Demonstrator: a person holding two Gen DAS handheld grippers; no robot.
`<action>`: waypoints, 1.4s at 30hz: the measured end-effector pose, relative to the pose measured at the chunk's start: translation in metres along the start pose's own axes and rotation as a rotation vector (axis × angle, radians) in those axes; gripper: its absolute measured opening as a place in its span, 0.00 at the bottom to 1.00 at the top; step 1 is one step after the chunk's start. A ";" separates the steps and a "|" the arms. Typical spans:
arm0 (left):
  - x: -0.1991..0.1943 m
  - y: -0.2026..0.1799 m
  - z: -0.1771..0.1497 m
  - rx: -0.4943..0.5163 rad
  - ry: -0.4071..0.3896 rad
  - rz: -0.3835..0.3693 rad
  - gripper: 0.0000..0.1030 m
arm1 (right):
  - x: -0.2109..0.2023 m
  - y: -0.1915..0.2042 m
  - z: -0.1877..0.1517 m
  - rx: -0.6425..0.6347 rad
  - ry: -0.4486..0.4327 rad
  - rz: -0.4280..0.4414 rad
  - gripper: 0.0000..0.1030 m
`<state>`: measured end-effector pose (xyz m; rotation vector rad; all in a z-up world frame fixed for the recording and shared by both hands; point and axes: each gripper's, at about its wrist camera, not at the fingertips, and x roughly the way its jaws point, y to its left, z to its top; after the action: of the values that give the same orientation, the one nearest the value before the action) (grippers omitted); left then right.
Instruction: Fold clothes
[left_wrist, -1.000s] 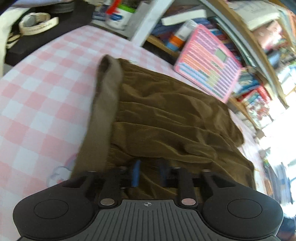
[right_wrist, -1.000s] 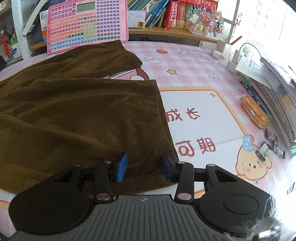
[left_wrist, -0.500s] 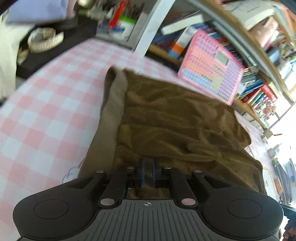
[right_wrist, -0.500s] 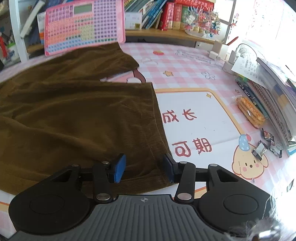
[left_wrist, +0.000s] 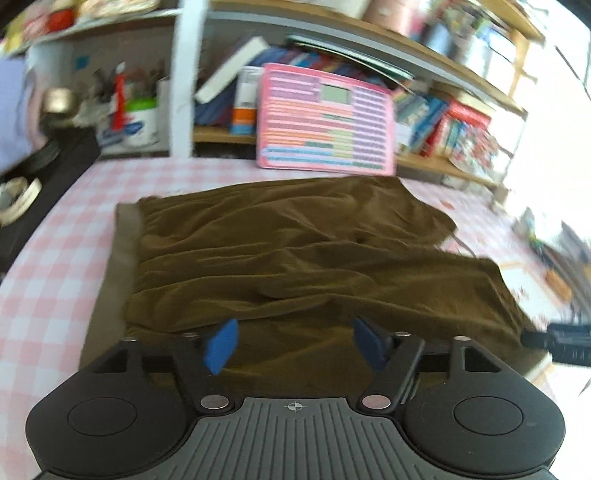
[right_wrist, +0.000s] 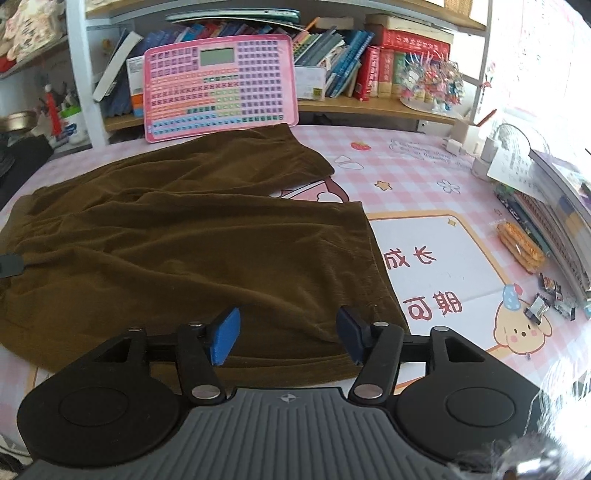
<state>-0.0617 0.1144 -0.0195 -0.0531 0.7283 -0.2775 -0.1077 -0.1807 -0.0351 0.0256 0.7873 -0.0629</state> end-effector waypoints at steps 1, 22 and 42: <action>0.000 -0.006 -0.001 0.031 0.004 0.004 0.78 | -0.001 0.003 0.000 -0.008 -0.002 0.001 0.58; -0.002 -0.006 -0.002 0.112 0.006 0.081 0.92 | 0.001 0.024 0.001 -0.055 0.011 0.032 0.74; -0.003 0.015 0.001 0.068 0.001 0.094 0.92 | 0.004 0.046 0.010 -0.100 0.018 0.041 0.74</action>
<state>-0.0600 0.1299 -0.0191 0.0458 0.7202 -0.2127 -0.0950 -0.1353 -0.0314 -0.0525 0.8066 0.0154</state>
